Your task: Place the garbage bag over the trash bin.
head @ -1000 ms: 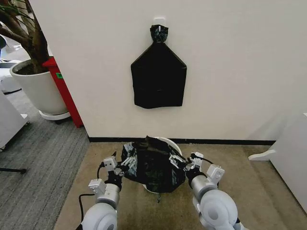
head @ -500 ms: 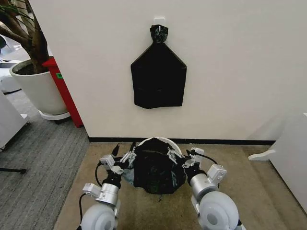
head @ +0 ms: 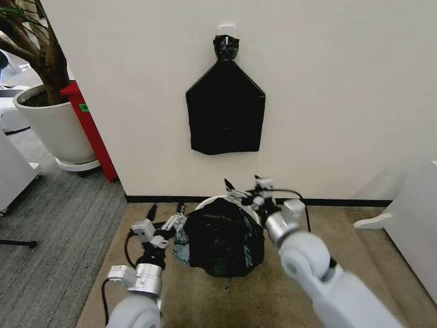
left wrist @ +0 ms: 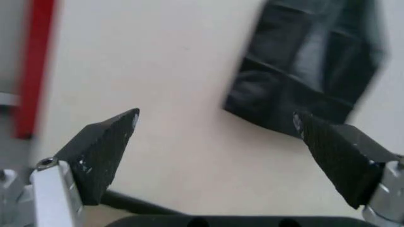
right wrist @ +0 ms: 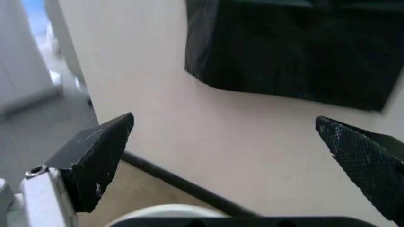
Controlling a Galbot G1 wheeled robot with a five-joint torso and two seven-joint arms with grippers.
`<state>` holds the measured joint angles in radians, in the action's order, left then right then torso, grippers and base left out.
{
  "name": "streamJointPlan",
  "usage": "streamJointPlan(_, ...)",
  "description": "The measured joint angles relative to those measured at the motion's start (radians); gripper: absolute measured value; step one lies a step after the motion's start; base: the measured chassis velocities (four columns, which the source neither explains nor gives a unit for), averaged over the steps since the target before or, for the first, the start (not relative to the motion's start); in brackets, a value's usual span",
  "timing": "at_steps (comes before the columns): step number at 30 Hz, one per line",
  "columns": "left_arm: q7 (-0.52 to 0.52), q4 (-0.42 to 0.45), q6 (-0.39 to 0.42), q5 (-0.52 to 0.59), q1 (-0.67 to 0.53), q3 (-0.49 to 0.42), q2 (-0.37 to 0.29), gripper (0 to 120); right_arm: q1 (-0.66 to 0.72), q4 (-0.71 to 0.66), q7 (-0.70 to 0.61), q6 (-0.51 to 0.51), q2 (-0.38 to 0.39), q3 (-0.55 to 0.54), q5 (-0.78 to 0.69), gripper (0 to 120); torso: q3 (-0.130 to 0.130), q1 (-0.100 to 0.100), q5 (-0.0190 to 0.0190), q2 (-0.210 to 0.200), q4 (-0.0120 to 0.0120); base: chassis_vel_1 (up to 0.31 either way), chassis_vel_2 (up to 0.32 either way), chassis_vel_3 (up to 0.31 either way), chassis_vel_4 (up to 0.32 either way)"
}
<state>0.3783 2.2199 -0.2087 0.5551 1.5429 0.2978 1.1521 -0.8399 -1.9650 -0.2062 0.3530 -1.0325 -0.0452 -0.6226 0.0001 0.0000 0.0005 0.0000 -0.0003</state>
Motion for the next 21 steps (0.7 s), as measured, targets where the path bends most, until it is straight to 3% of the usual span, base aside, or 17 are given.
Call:
streamJointPlan(4, 0.124, 0.106, 0.093, -0.072, 0.064, 0.058, 0.025, 96, 0.323, 0.204, 0.129, 0.055, 0.102, -0.263, 0.000, 100, 0.000, 0.000, 0.0000, 0.000, 0.0003, 0.000, 0.000, 0.000, 0.000)
streamJointPlan(7, 0.147, 0.142, 0.101, -0.086, 0.099, 0.078, 0.052, 96, 0.536, 0.326, 0.214, 0.064, 0.120, -0.470, 0.039, 100, 0.000, 0.000, -0.0006, 0.000, 0.0003, 0.000, 0.000, 0.000, 0.000)
streamJointPlan(8, 0.147, 0.142, 0.101, -0.086, 0.099, 0.078, 0.052, 96, 0.536, 0.326, 0.214, 0.064, 0.120, -0.470, 0.039, 100, 0.000, 0.000, -0.0006, 0.000, 0.0003, 0.000, 0.000, 0.000, 0.000)
streamJointPlan(9, 0.148, 0.152, 0.101, -0.092, 0.113, 0.087, 0.064, 96, 0.623, 0.373, 0.246, 0.079, 0.119, -0.568, 0.039, 100, 0.000, 0.000, -0.0003, 0.000, 0.0003, 0.000, 0.000, 0.000, 0.000)
streamJointPlan(14, 0.144, 0.181, 0.101, -0.095, 0.159, 0.117, 0.077, 96, 1.043, 0.540, 0.411, 0.101, 0.062, -1.011, 0.000, 100, 0.000, 0.000, -0.0005, 0.000, 0.0003, 0.000, 0.000, 0.000, 0.000)
streamJointPlan(15, 0.144, 0.181, 0.101, -0.095, 0.159, 0.117, 0.077, 96, 1.043, 0.540, 0.411, 0.101, 0.062, -1.011, 0.000, 100, 0.000, 0.000, -0.0005, 0.000, 0.0003, 0.000, 0.000, 0.000, 0.000)
streamJointPlan(18, 0.143, 0.184, 0.098, -0.092, 0.168, 0.133, 0.079, 96, 1.182, 0.587, 0.504, 0.083, 0.010, -1.172, -0.018, 100, 0.000, 0.000, -0.0013, 0.000, 0.0005, 0.000, 0.000, 0.000, 0.000)
streamJointPlan(21, 0.143, 0.184, 0.094, -0.088, 0.176, 0.140, 0.081, 96, 1.246, 0.621, 0.568, 0.054, -0.039, -1.266, -0.065, 100, 0.000, 0.000, -0.0009, 0.000, 0.0003, 0.000, 0.000, 0.000, 0.000)
